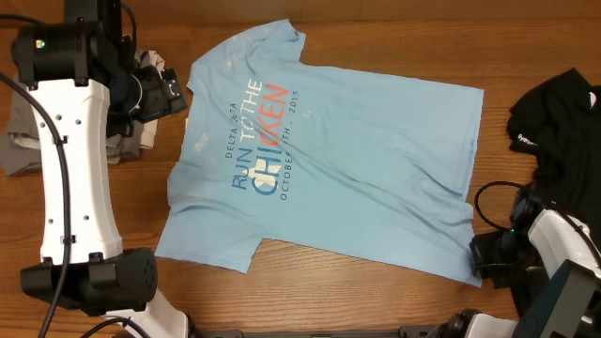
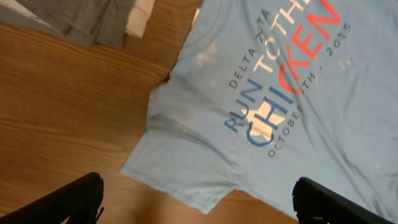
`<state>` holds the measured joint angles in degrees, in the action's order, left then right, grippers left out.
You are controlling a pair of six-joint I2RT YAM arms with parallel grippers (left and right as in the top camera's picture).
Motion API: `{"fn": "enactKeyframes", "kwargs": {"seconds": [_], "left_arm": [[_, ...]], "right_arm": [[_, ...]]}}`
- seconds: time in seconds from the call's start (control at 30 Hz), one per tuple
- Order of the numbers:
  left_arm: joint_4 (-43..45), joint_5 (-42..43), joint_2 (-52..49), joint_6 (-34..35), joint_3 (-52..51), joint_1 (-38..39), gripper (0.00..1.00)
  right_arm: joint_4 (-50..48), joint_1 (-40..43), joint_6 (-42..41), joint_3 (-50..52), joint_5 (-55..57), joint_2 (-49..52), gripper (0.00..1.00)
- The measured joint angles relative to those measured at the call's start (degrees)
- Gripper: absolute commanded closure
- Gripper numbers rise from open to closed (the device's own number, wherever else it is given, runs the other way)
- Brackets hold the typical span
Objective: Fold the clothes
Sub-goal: 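Grasp the lower-right hem corner with the right gripper and pull right, then lower the left gripper to the lower-left hem corner and grasp it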
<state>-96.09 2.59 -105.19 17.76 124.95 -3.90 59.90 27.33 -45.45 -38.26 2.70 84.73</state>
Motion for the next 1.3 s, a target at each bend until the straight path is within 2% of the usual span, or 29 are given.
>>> {"fn": "enactKeyframes", "kwargs": {"seconds": [0.13, 0.2, 0.4, 0.53, 0.6, 0.7, 0.73, 0.8, 0.83, 0.93, 1.03, 1.2, 1.3], "left_arm": [[-0.5, 0.5, 0.1, -0.5, 0.0, 0.0, 0.00], [-0.5, 0.7, 1.5, -0.4, -0.3, 0.0, 0.00], [-0.5, 2.0, 14.7, -0.4, -3.9, 0.0, 0.00], [2.0, 2.1, 22.0, -0.4, -13.6, -0.1, 0.00], [6.1, 2.1, 24.4, -0.4, -21.7, -1.0, 0.00], [13.4, 3.0, 27.2, -0.4, -34.8, -3.3, 0.00], [14.6, 3.7, 28.0, -0.4, -38.6, -4.2, 0.00], [18.8, 5.0, 29.4, -0.4, -47.1, -5.8, 0.00], [20.1, 5.4, 29.4, -0.4, -49.2, -6.0, 0.00], [25.5, 6.5, 29.1, -0.4, -58.4, -6.3, 0.00], [27.7, 6.9, 28.2, -0.4, -61.9, -6.3, 0.00], [28.9, 7.1, 27.8, -0.4, -62.7, -6.3, 0.00], [28.9, 7.3, 27.8, -0.4, -62.7, -6.3, 0.00]], "right_arm": [[4.9, 0.0, 1.5, -3.0, -0.1, 0.3, 0.96], [9.1, 0.0, 2.0, -7.9, -0.5, 0.5, 0.96], [13.6, -2.6, 9.3, -15.1, -7.2, 0.5, 0.95], [14.1, -10.9, 13.3, -16.1, -11.3, 0.5, 0.90], [14.2, -15.9, 13.9, -16.1, -11.8, 0.5, 0.80], [15.7, -20.8, 12.4, -16.2, -11.1, 0.5, 0.77], [16.5, -21.2, 11.8, -16.2, -10.8, 0.5, 0.73], [16.7, -21.3, 10.3, -16.3, -9.9, 0.5, 0.17], [16.9, -21.3, 9.2, -16.3, -9.4, 0.5, 0.00], [18.1, -21.3, 5.1, -16.3, -4.8, 0.5, 0.02], [18.6, -21.3, 3.2, -16.2, -3.1, 0.5, 0.18], [13.5, -19.7, 0.2, -11.6, -3.9, 0.5, 0.21], [10.3, -14.8, -0.5, -8.0, -5.3, 0.5, 0.23]]}}
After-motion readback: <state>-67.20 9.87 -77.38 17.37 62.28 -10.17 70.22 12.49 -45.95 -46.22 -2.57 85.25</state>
